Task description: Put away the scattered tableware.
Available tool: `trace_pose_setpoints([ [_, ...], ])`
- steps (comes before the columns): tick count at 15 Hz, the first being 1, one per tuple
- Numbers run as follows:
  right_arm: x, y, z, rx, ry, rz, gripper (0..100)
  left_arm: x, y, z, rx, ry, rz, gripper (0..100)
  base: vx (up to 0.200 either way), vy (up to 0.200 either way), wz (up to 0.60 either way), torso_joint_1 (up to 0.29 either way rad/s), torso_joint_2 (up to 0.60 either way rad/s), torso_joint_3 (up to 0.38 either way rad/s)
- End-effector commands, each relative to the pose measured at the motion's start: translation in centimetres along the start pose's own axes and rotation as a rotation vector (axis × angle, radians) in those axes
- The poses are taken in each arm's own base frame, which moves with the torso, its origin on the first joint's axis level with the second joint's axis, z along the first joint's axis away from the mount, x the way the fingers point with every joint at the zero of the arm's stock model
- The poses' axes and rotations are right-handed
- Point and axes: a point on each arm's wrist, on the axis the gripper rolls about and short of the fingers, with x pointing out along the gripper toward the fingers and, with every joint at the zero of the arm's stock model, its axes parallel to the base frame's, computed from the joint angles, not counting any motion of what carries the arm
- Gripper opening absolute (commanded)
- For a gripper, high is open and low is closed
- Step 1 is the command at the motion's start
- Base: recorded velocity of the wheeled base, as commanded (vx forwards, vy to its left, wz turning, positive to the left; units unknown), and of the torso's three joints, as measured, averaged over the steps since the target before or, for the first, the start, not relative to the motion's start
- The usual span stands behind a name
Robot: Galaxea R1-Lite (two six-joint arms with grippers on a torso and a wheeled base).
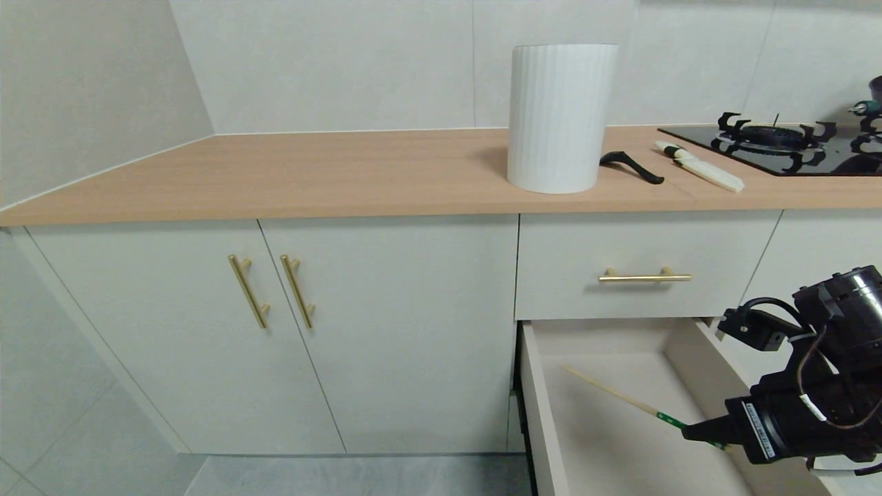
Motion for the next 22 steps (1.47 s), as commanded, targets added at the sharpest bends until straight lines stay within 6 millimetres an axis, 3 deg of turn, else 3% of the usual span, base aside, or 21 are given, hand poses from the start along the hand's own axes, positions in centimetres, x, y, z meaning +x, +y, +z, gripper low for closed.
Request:
trace_pose_setpoints([
  [1,0.2,-0.1,0.0,0.003,0.008,-0.001,0,0.0,0.0,0.0,0.000,0.000,0.001,100,0.000,0.000,0.00,-0.036,0.27,0.222],
  [6,1.2,-0.3,0.4,-0.004,-0.027,0.004,0,0.0,0.0,0.0,0.000,0.000,0.001,100,0.000,0.000,0.00,-0.015,0.06,0.041],
  [9,5.4,-1.8,1.2,0.052,-0.005,-0.115,0,0.0,0.0,0.0,0.000,0.000,0.001,100,0.000,0.000,0.00,0.000,0.00,0.000],
  [11,9.4,-2.4,1.5,0.125,0.055,-0.132,0,0.0,0.0,0.0,0.000,0.000,0.001,100,0.000,0.000,0.00,0.000,0.00,0.000],
  [14,14.7,-2.9,1.3,0.192,0.056,-0.202,0,0.0,0.0,0.0,0.000,0.000,0.001,100,0.000,0.000,0.00,0.000,0.00,0.000],
  [16,17.2,-3.0,0.6,0.190,0.045,-0.260,0,0.0,0.0,0.0,0.000,0.000,0.001,100,0.000,0.000,0.00,0.000,0.00,0.000],
  [22,20.3,-2.6,-1.4,0.154,0.130,-0.308,0,0.0,0.0,0.0,0.000,0.000,0.001,100,0.000,0.000,0.00,0.000,0.00,0.000],
])
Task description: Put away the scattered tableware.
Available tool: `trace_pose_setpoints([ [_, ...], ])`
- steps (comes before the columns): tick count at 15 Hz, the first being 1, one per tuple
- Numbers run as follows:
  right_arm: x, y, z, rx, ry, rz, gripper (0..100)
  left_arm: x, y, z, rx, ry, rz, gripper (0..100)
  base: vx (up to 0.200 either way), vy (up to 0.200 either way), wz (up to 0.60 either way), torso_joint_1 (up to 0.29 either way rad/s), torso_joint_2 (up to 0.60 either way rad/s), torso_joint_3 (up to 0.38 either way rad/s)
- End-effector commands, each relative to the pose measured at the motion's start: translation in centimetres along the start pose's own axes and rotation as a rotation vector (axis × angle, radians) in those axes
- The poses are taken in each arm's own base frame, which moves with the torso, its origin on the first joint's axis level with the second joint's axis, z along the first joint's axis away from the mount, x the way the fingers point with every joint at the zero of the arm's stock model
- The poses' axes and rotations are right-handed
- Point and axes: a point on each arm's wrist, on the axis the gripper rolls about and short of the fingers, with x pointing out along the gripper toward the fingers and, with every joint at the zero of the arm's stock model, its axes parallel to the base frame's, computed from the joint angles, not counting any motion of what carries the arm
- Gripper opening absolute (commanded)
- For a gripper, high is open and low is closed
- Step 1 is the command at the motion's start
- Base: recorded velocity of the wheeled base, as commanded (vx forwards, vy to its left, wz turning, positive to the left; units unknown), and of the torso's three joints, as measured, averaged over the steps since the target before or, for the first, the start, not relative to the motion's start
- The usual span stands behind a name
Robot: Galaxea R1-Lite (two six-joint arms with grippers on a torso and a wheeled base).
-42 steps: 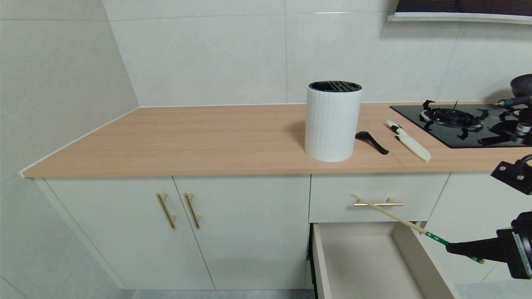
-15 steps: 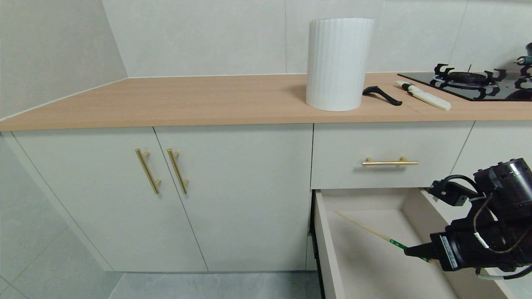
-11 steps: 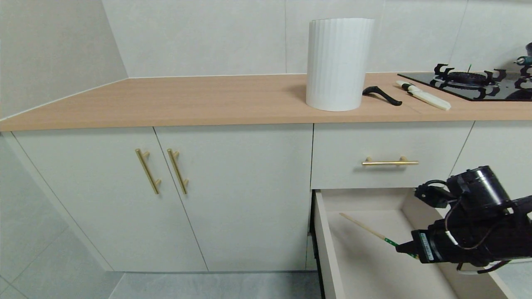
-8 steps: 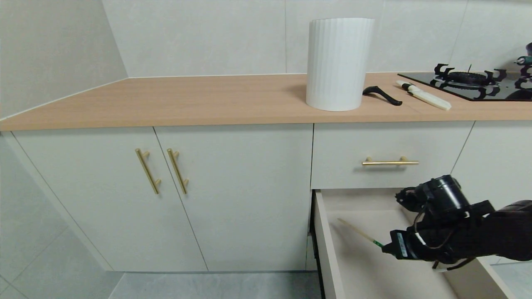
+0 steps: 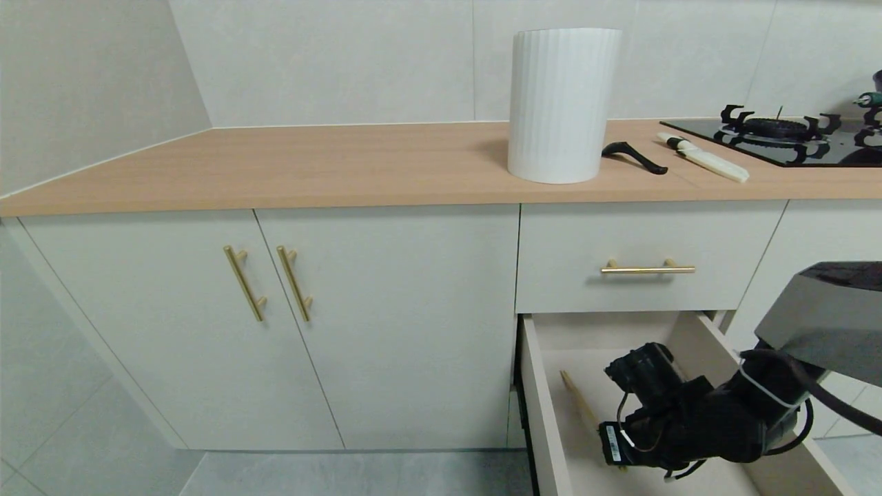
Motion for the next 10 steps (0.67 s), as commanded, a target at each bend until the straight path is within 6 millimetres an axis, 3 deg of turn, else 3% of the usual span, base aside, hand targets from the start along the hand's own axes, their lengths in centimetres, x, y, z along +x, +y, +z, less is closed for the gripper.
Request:
trace_pose_setpoints([
  [1,1.43,-0.12,-0.83,-0.008,0.044,-0.030,0,0.00,0.00,0.00,0.000,0.000,0.001,100,0.000,0.000,0.00,0.000,0.00,0.000],
  [10,1.94,-0.14,-0.60,-0.003,0.000,-0.046,0,0.00,0.00,0.00,0.000,0.000,0.001,100,0.000,0.000,0.00,0.000,0.00,0.000],
])
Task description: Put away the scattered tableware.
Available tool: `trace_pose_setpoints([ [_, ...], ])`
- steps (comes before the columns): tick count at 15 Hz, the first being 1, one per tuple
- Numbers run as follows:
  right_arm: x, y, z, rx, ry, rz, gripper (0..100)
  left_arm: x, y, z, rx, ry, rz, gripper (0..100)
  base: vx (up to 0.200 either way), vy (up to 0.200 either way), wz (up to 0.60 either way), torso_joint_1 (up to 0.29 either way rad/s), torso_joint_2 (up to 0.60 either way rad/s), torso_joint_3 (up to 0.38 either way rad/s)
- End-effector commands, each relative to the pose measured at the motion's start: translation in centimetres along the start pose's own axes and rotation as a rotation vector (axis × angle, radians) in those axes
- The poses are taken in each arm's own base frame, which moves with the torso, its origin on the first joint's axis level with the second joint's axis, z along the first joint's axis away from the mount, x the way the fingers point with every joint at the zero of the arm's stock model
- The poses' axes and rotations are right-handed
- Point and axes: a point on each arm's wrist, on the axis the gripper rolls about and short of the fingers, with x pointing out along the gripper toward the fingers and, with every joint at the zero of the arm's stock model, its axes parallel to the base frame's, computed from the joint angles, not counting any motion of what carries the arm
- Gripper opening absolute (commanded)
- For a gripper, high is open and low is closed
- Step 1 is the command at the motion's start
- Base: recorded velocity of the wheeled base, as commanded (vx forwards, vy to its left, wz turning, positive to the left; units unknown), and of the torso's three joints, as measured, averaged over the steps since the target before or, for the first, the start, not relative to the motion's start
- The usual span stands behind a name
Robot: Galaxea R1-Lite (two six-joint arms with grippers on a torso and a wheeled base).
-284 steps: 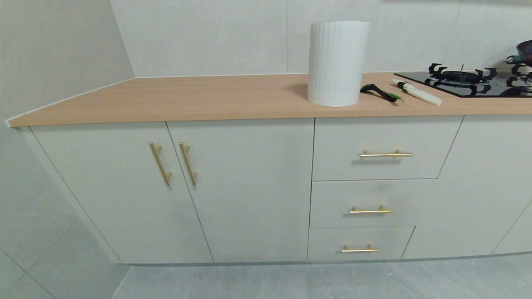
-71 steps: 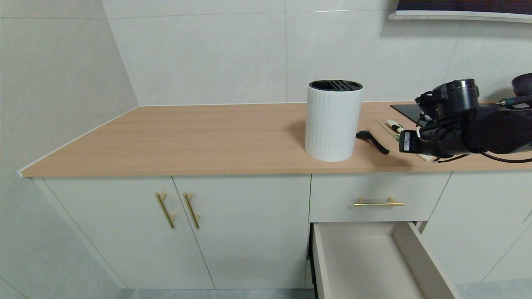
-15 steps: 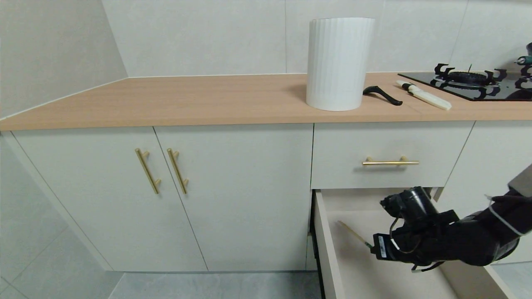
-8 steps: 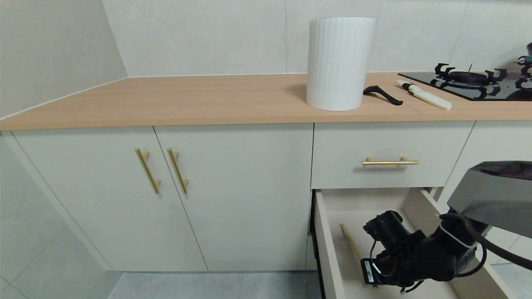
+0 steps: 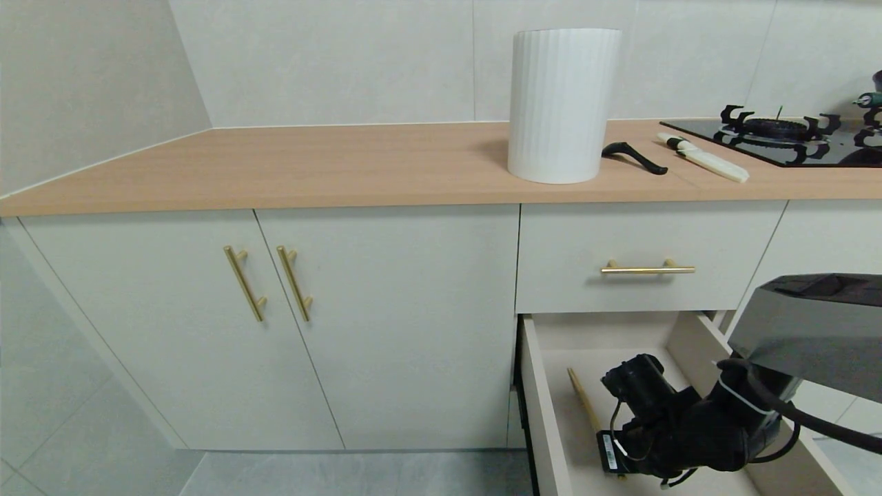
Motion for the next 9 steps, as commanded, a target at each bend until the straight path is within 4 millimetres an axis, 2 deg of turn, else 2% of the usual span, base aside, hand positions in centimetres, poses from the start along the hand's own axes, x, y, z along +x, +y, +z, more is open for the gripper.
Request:
trace_pose_setpoints([
  [1,0.0,0.0,0.0,0.001,-0.001,0.000,0,0.0,0.0,0.0,0.000,0.000,0.001,100,0.000,0.000,0.00,0.000,0.00,0.000],
  [2,0.0,0.0,0.1,0.001,-0.003,0.001,100,0.0,0.0,0.0,0.000,0.000,0.001,100,0.000,0.000,0.00,0.000,0.00,0.000],
  [7,-0.4,0.0,0.1,0.001,-0.008,0.003,100,0.0,0.0,0.0,0.000,0.000,0.001,100,0.000,0.000,0.00,0.000,0.00,0.000],
  [9,-2.1,0.1,0.8,0.009,-0.054,0.022,100,0.0,0.0,0.0,0.000,0.000,0.001,100,0.000,0.000,0.00,0.000,0.00,0.000],
])
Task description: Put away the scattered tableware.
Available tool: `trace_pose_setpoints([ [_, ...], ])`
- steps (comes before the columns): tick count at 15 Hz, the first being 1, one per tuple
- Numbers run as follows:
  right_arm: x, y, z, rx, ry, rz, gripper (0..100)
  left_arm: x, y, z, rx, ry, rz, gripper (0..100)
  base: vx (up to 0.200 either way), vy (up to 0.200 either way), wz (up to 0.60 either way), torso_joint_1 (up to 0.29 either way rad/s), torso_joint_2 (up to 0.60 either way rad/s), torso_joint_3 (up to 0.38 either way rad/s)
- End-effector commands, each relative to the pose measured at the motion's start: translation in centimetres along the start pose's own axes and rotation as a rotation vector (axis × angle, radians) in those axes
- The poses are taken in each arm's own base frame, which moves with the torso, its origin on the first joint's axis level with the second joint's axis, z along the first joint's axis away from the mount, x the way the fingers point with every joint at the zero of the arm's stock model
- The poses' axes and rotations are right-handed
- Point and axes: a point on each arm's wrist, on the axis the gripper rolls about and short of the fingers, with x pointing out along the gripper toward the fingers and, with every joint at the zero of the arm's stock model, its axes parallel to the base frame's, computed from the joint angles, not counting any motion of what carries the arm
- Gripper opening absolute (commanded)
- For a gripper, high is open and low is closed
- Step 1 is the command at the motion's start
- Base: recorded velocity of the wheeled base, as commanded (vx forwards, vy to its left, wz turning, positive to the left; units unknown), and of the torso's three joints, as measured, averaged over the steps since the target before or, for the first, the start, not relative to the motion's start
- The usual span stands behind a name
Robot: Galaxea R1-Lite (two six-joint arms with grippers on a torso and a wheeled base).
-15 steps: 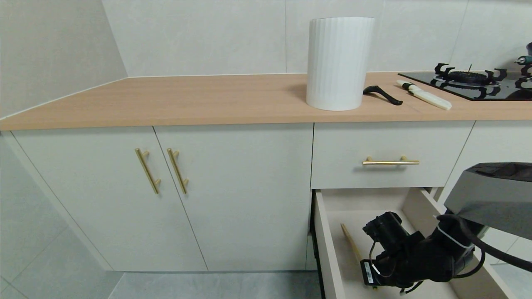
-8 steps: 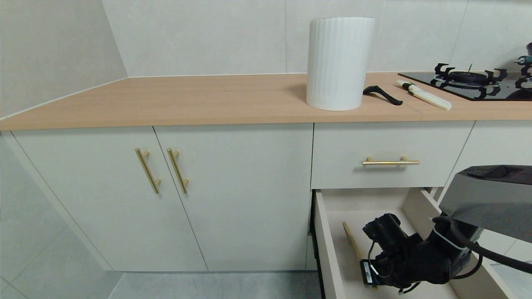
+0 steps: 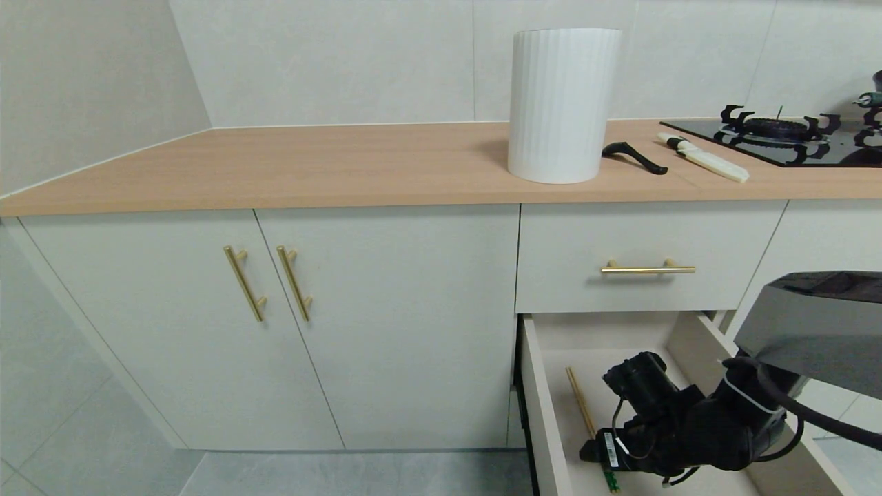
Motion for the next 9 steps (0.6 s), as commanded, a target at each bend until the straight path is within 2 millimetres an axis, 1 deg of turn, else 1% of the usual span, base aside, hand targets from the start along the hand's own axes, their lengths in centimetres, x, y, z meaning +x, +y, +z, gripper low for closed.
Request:
trace_pose_setpoints([
  [1,-3.6,0.1,1.4,0.022,-0.099,0.041,100,0.0,0.0,0.0,0.000,0.000,0.001,100,0.000,0.000,0.00,0.000,0.00,0.000],
  [2,-6.0,-0.2,2.2,0.039,-0.148,0.057,100,0.0,0.0,0.0,0.000,0.000,0.001,100,0.000,0.000,0.00,0.000,0.00,0.000],
  [3,-7.8,-0.5,2.6,0.046,-0.164,0.060,100,0.0,0.0,0.0,0.000,0.000,0.001,100,0.000,0.000,0.00,0.000,0.00,0.000],
  [4,-12.1,-1.0,3.4,0.061,-0.201,0.070,100,0.0,0.0,0.0,0.000,0.000,0.001,100,0.000,0.000,0.00,0.000,0.00,0.000],
  [5,-14.1,-1.3,3.6,0.070,-0.217,0.073,100,0.0,0.0,0.0,0.000,0.000,0.001,100,0.000,0.000,0.00,0.000,0.00,0.000],
  [6,-17.6,-2.3,3.7,0.090,-0.284,0.114,100,0.0,0.0,0.0,0.000,0.000,0.001,100,0.000,0.000,0.00,0.000,0.00,0.000],
  [7,-19.8,-3.0,3.7,0.079,-0.340,0.153,100,0.0,0.0,0.0,0.000,0.000,0.001,100,0.000,0.000,0.00,0.000,0.00,0.000],
  [8,-21.0,-3.5,3.6,0.066,-0.380,0.166,100,0.0,0.0,0.0,0.000,0.000,0.001,100,0.000,0.000,0.00,0.000,0.00,0.000],
  [9,-22.7,-4.4,3.7,0.068,-0.446,0.156,100,0.0,0.0,0.0,0.000,0.000,0.001,100,0.000,0.000,0.00,0.000,0.00,0.000],
])
